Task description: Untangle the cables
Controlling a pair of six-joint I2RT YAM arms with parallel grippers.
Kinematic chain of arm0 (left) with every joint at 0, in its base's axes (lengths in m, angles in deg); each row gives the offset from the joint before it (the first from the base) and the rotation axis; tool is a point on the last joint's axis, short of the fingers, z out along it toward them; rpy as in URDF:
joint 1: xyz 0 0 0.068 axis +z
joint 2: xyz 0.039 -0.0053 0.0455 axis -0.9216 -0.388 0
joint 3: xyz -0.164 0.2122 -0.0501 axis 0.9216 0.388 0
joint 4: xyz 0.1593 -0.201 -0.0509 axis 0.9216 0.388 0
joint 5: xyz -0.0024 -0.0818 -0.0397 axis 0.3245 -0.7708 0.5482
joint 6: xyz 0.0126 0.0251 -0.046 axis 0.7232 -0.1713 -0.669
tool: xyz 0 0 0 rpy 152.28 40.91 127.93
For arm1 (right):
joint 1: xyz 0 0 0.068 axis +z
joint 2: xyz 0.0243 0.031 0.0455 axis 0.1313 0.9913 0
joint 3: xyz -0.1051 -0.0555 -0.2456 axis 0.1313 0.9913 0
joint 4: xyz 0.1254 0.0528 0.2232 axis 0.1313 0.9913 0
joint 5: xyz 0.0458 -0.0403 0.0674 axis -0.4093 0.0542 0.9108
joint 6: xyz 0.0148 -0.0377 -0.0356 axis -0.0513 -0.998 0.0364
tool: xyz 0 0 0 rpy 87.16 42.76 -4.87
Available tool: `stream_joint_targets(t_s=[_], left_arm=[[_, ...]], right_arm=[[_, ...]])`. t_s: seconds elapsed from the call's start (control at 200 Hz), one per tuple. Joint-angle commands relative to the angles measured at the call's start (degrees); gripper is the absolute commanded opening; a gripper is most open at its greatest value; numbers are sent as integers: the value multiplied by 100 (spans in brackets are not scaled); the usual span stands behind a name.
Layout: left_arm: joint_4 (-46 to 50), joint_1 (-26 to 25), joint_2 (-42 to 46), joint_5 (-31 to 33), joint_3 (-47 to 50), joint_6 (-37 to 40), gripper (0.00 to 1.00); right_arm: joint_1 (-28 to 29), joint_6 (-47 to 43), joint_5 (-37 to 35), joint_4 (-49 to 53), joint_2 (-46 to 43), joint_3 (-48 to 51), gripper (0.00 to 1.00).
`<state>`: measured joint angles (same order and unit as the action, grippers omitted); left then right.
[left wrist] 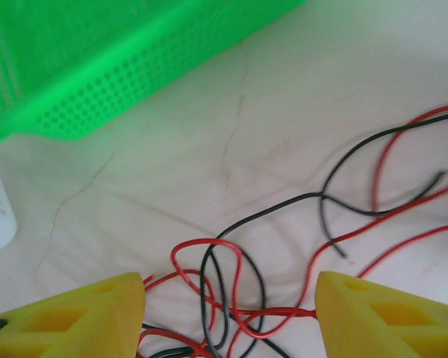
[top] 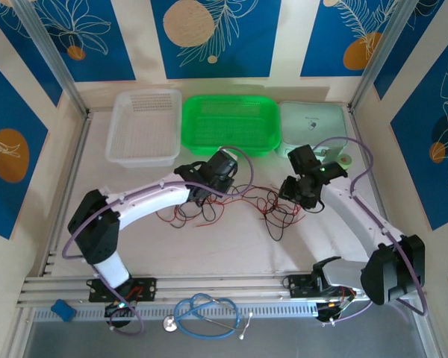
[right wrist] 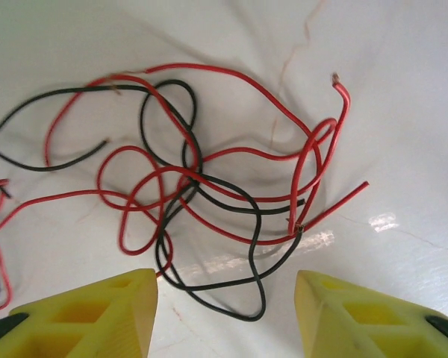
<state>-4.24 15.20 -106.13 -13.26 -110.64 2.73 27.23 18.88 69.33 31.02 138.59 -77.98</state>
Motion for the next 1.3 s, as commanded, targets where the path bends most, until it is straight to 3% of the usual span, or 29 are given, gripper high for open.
stream_joint_targets(t_s=[0.0, 0.305, 0.46, 0.67, 0.925, 1.296], left_arm=[[229, -122, 358, -54, -209, 78, 63], [294, -139, 1532, 352, 550, -185, 69], [284, -143, 2063, 467, 943, -247, 70], [-41, -130, 2656, 488, 1471, -307, 71], [-174, -130, 2928, 659, 1704, -294, 73], [-205, -126, 2954, 682, 1770, -255, 73]], right_arm=[[123, -188, 337, 281, -40, -139, 51], [1325, 643, 497, -990, 919, -344, 52], [1567, 822, 104, -1402, 1803, -781, 60], [1633, 749, -449, -1563, 2675, -1403, 60], [1662, 717, -364, -1492, 3199, -1759, 43], [1723, 801, -399, -1339, 3189, -1751, 25]])
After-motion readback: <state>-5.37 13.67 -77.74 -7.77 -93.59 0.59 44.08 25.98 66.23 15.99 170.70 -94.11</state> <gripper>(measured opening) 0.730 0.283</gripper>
